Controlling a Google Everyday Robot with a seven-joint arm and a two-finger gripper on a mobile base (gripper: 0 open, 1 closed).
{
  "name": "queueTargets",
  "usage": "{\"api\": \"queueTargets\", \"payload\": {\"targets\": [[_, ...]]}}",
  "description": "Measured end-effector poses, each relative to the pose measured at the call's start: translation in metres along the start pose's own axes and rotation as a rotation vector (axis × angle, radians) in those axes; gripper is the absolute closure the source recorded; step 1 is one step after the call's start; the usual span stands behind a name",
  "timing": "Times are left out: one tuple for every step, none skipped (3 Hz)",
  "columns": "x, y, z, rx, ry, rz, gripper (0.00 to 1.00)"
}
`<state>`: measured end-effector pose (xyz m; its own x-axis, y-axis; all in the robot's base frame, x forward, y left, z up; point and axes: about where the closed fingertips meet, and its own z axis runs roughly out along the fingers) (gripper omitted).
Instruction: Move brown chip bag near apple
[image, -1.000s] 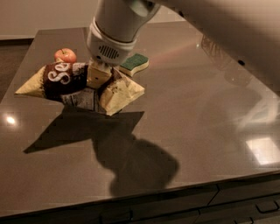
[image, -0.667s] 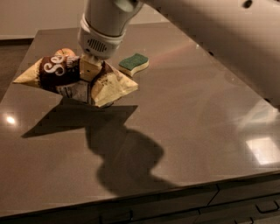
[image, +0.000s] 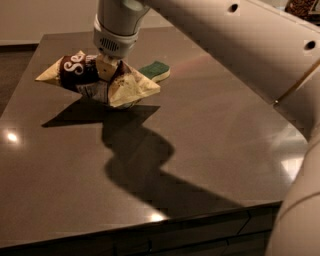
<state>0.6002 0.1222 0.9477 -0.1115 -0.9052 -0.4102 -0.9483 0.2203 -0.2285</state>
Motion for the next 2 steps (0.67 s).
{"api": "queueTargets", "payload": {"targets": [[0.01,-0.027,0.006,0.045,0.042,0.038,0.87],[0.023,-0.045,0.012,0.08,0.083,0.061,0.64]]}}
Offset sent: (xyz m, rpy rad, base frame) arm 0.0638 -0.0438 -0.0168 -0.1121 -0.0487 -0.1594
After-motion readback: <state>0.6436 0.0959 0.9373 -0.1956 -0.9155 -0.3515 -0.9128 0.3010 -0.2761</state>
